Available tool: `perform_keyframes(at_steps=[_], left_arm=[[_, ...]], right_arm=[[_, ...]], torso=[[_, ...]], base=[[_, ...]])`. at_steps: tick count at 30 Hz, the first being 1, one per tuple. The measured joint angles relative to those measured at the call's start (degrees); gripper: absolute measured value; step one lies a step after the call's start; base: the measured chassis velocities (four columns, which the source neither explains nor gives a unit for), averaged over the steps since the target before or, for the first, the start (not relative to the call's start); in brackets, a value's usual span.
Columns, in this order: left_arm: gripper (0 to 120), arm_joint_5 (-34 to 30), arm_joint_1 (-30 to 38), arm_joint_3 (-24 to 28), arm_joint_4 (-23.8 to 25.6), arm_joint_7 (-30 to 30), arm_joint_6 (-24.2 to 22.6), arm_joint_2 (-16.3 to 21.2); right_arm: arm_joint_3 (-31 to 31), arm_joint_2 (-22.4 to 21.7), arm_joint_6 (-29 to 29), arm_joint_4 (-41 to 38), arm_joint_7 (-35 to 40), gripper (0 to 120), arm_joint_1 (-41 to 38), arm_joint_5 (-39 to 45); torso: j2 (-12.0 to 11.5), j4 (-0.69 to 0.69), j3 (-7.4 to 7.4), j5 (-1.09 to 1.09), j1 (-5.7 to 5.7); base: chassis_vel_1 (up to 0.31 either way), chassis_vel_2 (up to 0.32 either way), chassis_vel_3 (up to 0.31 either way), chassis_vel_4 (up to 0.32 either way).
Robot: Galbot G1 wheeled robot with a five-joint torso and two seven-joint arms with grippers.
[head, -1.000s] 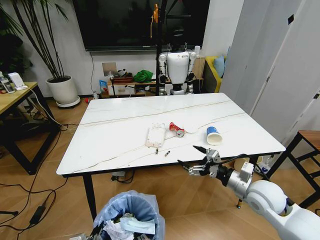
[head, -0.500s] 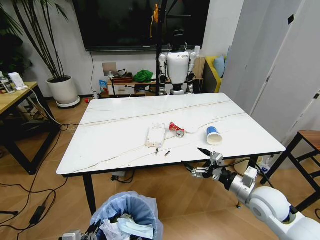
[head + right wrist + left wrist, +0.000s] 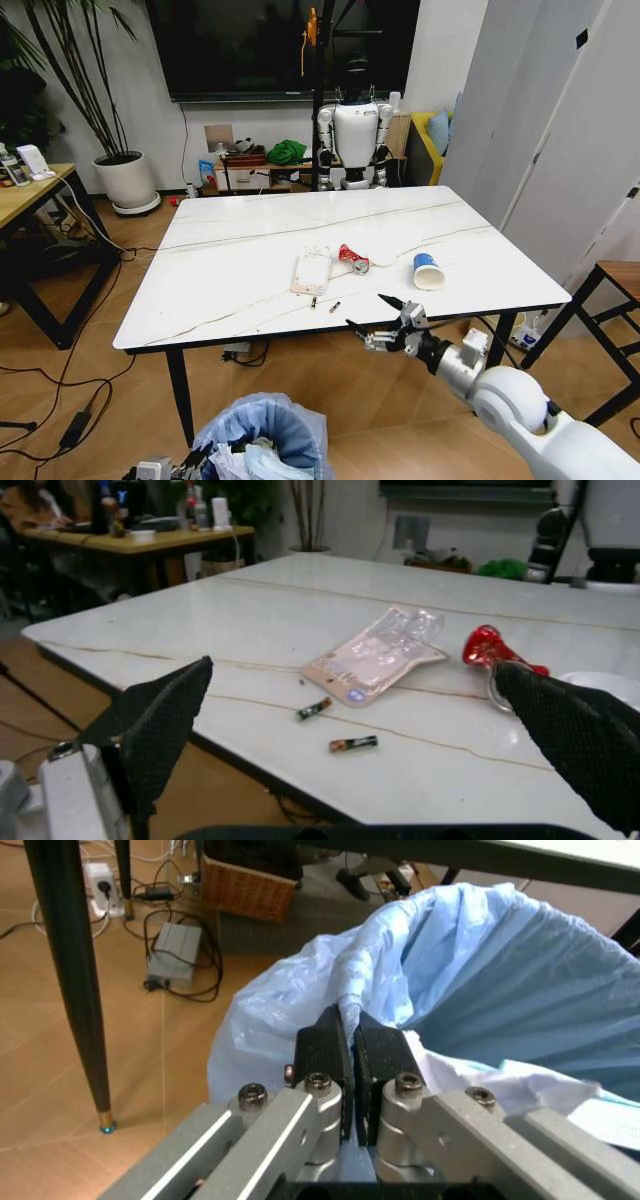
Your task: Pick up the trash bin and place the trash from the table into it.
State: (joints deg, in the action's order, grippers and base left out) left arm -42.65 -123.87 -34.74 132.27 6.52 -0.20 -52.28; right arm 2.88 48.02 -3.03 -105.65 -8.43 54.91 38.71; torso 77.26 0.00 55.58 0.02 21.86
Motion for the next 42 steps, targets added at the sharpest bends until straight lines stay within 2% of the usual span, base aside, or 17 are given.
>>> perform_keyframes(at_steps=[4,6,9,10,15,19,31,42], left_arm=[[0,0.18,0.11,0.11,0.01,-0.07,0.00,-0.48],[0,0.41,0.19,0.08,0.00,-0.11,0.02,-1.18],[0,0.47,0.18,0.06,0.00,-0.12,0.03,-1.31],[0,0.84,0.09,0.05,0.01,-0.22,0.04,-1.95],[0,1.94,-0.05,0.06,-0.09,-0.65,0.26,-4.01],[0,2.56,-0.24,0.21,-0.37,-1.07,0.58,-4.81],[0,3.46,0.19,0.20,-0.85,-1.33,0.96,-7.00],[0,3.69,0.26,0.20,-0.88,-1.46,1.11,-7.57]], right_arm=[[-2.57,1.12,0.17,1.65,4.88,100,-2.08,-0.10],[-5.89,2.54,-1.06,3.17,9.12,100,-4.56,0.82],[-6.45,2.77,-1.45,3.37,9.87,100,-4.92,0.94],[-9.22,4.32,-3.23,4.55,15.19,100,-6.72,0.95],[-13.51,7.39,-6.08,7.84,22.52,100,-10.12,-0.22],[-15.06,8.65,-6.89,9.29,24.68,100,-11.95,0.27],[-21.71,16.65,-8.63,15.43,32.27,100,-17.42,3.12],[-22.48,18.15,-9.63,17.41,34.77,99,-18.14,3.40]], torso=[[-0.01,-0.01,0.00,-0.01,0.00],[-0.01,0.00,0.00,-0.01,0.00],[-0.01,0.00,0.00,-0.01,0.00],[-0.01,-0.01,0.00,-0.01,0.00],[-0.01,0.00,0.00,-0.01,0.00],[-0.01,0.00,0.00,-0.01,0.00],[-0.01,0.00,0.00,0.00,0.00],[0.00,0.00,0.00,-0.01,0.00]], base=[[0.000,0.000,0.000,0.000],[0.000,0.000,0.000,0.000],[0.000,0.000,0.000,0.000],[0.000,0.000,0.000,0.000],[0.000,0.000,0.000,0.000],[0.000,0.000,0.000,0.000],[0.000,0.000,0.000,0.000],[0.000,0.000,0.000,0.000]])
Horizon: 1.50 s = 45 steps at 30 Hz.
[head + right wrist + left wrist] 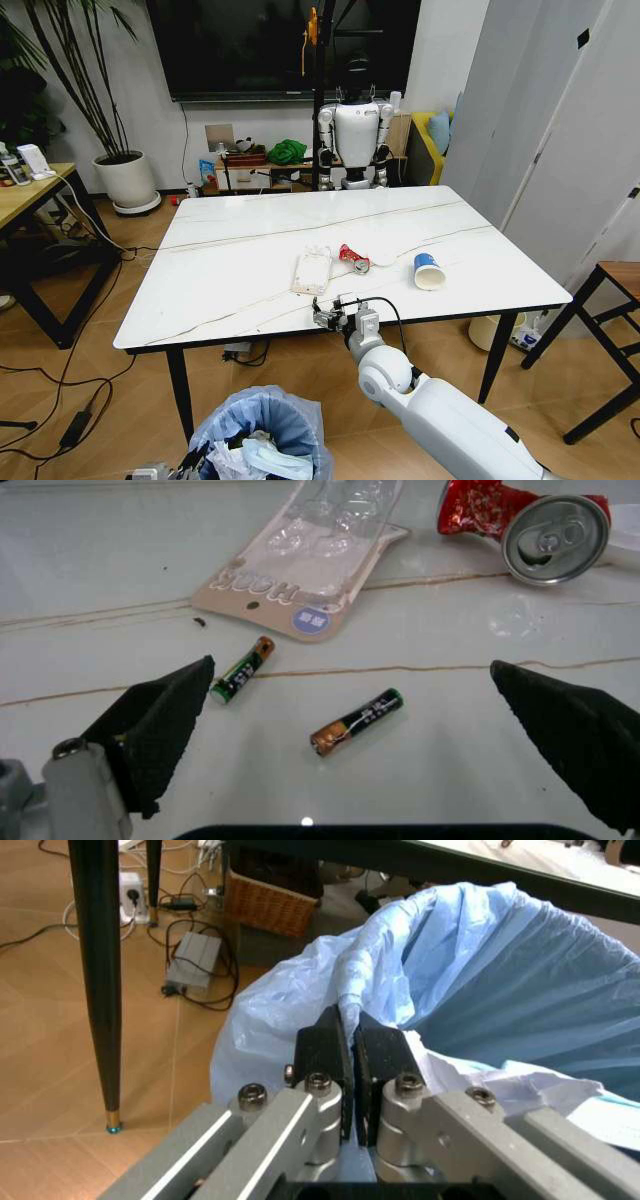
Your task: Pick up the trash bin and place the trash from the table into it.
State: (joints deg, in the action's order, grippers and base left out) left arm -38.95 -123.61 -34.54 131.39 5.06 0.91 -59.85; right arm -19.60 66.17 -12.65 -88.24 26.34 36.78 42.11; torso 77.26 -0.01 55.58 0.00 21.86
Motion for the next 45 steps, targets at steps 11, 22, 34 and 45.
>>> perform_keyframes(at_steps=[11,22,34,45], left_arm=[[0,-0.02,0.22,-0.11,0.03,0.00,0.01,-0.07],[0,0.12,-0.01,-0.27,0.30,-0.05,0.13,-0.32],[0,0.43,0.04,0.00,0.39,-0.14,0.18,-0.42],[0,0.51,0.22,-0.03,0.49,-0.17,0.24,-0.60]], right_arm=[[1.42,-1.38,0.34,0.31,-0.79,96,2.24,-0.85],[0.81,0.02,0.64,1.38,-1.15,83,1.69,-1.64],[0.90,-2.03,1.01,0.46,-1.28,39,2.37,-1.54],[0.04,-1.94,1.18,0.54,-1.63,2,2.28,-1.45]], torso=[[0.00,0.02,0.00,-0.01,0.00],[0.00,0.00,0.00,-0.01,-0.01],[0.00,0.01,0.00,-0.01,-0.01],[0.01,0.01,-0.01,0.00,-0.01]], base=[[0.000,0.000,0.000,0.000],[0.000,0.000,0.000,0.000],[0.000,0.000,0.000,0.000],[0.000,0.000,0.000,0.000]])
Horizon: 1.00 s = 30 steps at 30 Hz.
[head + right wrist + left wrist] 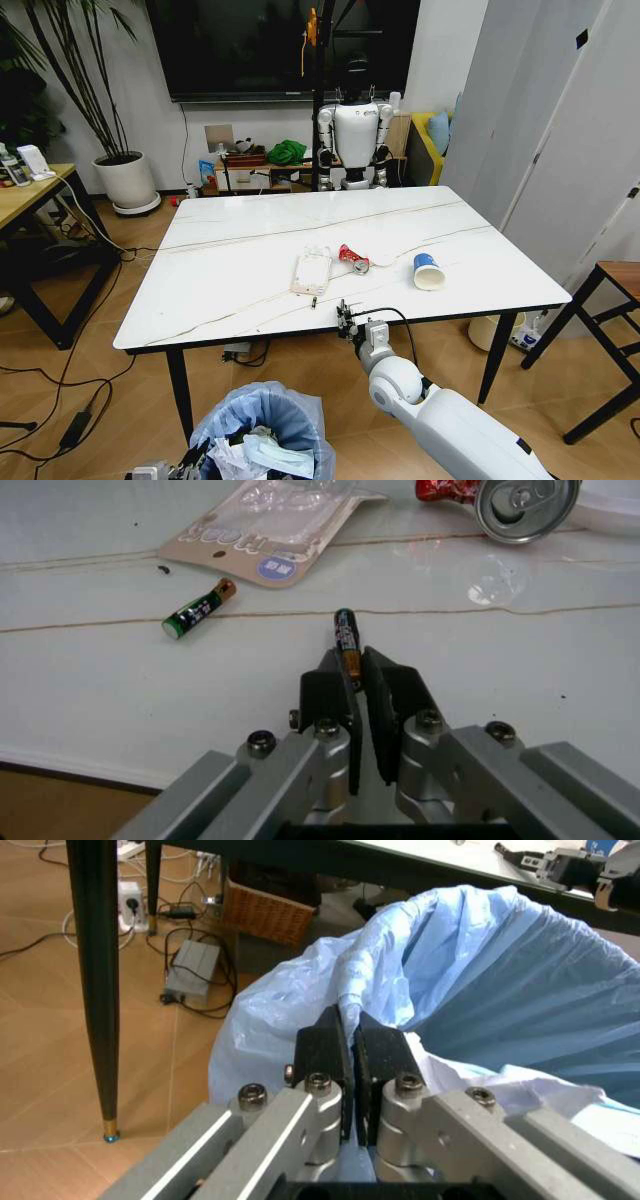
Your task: Pick up the trash bin and place the trash from the table into it.
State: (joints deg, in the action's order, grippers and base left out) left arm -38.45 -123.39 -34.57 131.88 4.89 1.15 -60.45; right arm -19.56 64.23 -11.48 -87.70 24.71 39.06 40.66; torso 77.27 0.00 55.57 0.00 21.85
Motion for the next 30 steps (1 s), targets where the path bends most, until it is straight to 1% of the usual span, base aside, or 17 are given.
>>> perform_keyframes(at_steps=[6,11,13,16,18,19,21,24,25,27,30], left_arm=[[0,-0.12,0.67,0.38,-0.24,0.17,0.00,-0.13],[0,-0.59,1.36,0.78,-0.30,0.39,0.00,-0.41],[0,-0.76,1.72,0.94,-0.45,0.44,-0.01,-0.46],[0,-1.22,2.25,1.17,-0.51,0.52,-0.06,-0.55],[0,-1.30,2.39,1.24,-0.55,0.53,-0.07,-0.55],[0,-1.40,2.55,1.31,-0.61,0.54,-0.09,-0.55],[0,-1.48,2.72,1.33,-0.69,0.61,-0.13,-0.51],[0,-1.63,2.84,1.32,-0.69,0.70,-0.22,-0.43],[0,-1.63,2.84,1.32,-0.69,0.70,-0.22,-0.43],[0,-1.66,2.84,1.21,-0.69,0.70,-0.25,-0.40],[0,-1.75,2.79,0.89,-0.64,0.71,-0.27,-0.38]], right_arm=[[-0.07,-0.59,0.25,-0.12,-0.66,1,-0.05,0.24],[0.25,-2.45,0.68,-2.17,-1.90,1,-0.16,2.19],[0.62,-4.64,1.35,-4.75,-3.29,1,-0.60,3.68],[0.64,-8.80,2.61,-10.87,-7.77,1,-0.50,5.79],[0.64,-9.66,3.14,-12.30,-9.27,1,-0.34,6.21],[0.79,-11.14,4.26,-14.78,-12.30,1,0.07,6.87],[1.20,-12.93,6.14,-16.79,-17.30,1,0.70,7.31],[1.27,-16.11,11.87,-19.03,-29.39,1,2.24,5.56],[1.27,-16.11,11.87,-19.03,-29.39,1,2.24,5.56],[0.90,-17.98,15.24,-19.64,-36.65,1,3.77,2.55],[0.63,-19.19,19.03,-19.92,-44.42,1,5.89,-1.35]], torso=[[0.00,-0.01,0.00,-0.01,0.00],[-0.02,0.00,0.02,-0.02,0.02],[-0.02,0.00,0.02,0.00,0.02],[-0.02,0.00,0.01,0.00,0.02],[-0.02,0.00,0.02,0.00,0.02],[-0.02,0.00,0.01,-0.01,0.02],[-0.02,0.00,0.01,0.00,0.01],[-0.01,0.00,0.01,-0.01,0.02],[-0.01,0.00,0.01,-0.01,0.02],[-0.01,0.00,0.00,0.00,0.01],[-0.01,0.01,0.01,-0.01,0.01]], base=[[0.000,0.000,0.000,0.000],[0.000,0.000,0.000,0.000],[0.000,0.000,0.000,0.000],[0.000,0.000,0.000,0.000],[0.000,0.000,0.000,0.000],[0.000,0.000,0.000,0.000],[0.000,0.000,0.000,0.000],[0.000,0.000,0.000,0.000],[0.000,0.000,0.000,0.000],[0.000,0.000,0.000,0.000],[0.000,0.000,0.000,0.000]])
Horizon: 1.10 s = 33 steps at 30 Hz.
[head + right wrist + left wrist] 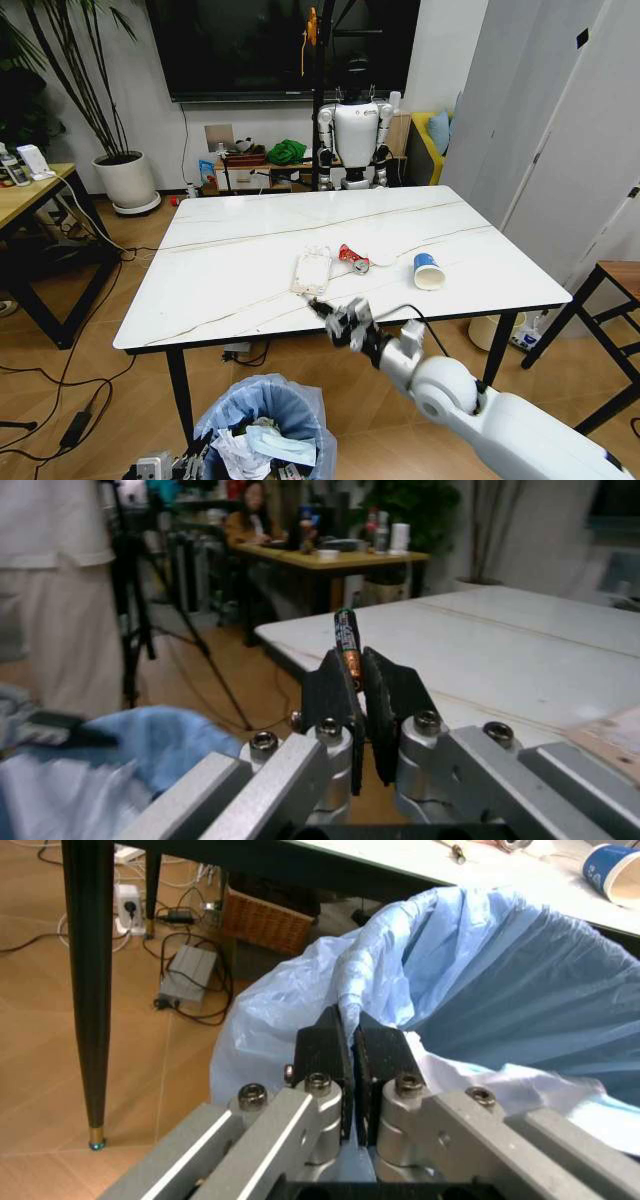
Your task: Pick up the trash bin and place the trash from the table into it.
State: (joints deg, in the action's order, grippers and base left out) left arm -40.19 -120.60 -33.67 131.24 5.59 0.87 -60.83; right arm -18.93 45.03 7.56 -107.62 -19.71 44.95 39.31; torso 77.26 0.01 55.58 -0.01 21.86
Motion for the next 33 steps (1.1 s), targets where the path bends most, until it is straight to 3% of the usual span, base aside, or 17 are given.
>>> perform_keyframes(at_steps=[3,10,26,30,33], left_arm=[[0,-0.16,0.06,-0.40,0.10,0.01,-0.04,-0.15],[0,-0.23,-0.05,-0.75,0.44,0.03,-0.09,-0.80],[0,-0.21,0.45,-0.09,0.82,-0.28,-0.16,-1.92],[0,-0.25,0.39,0.13,0.81,-0.37,-0.13,-1.61],[0,-0.45,0.42,0.12,0.72,-0.38,-0.13,-1.24]], right_arm=[[0.03,-0.08,2.63,0.16,-7.74,1,0.61,-4.40],[-0.10,-0.35,5.38,0.16,-15.97,1,0.64,-11.31],[-3.86,2.21,6.23,3.54,-16.81,3,-0.48,-17.21],[-3.13,1.67,6.15,3.99,-16.88,20,-0.33,-16.09],[-2.90,1.61,6.15,4.11,-16.88,25,0.01,-16.05]], torso=[[0.00,-0.01,0.00,0.00,0.00],[0.00,-0.02,0.00,0.01,0.00],[0.00,-0.02,0.00,0.01,0.00],[0.00,-0.02,0.00,0.01,0.00],[0.00,-0.02,0.00,0.01,0.00]], base=[[0.000,0.000,0.000,0.000],[0.000,0.000,0.000,0.000],[0.000,0.000,0.000,0.000],[0.000,0.000,0.000,0.000],[0.000,0.000,0.000,0.000]])
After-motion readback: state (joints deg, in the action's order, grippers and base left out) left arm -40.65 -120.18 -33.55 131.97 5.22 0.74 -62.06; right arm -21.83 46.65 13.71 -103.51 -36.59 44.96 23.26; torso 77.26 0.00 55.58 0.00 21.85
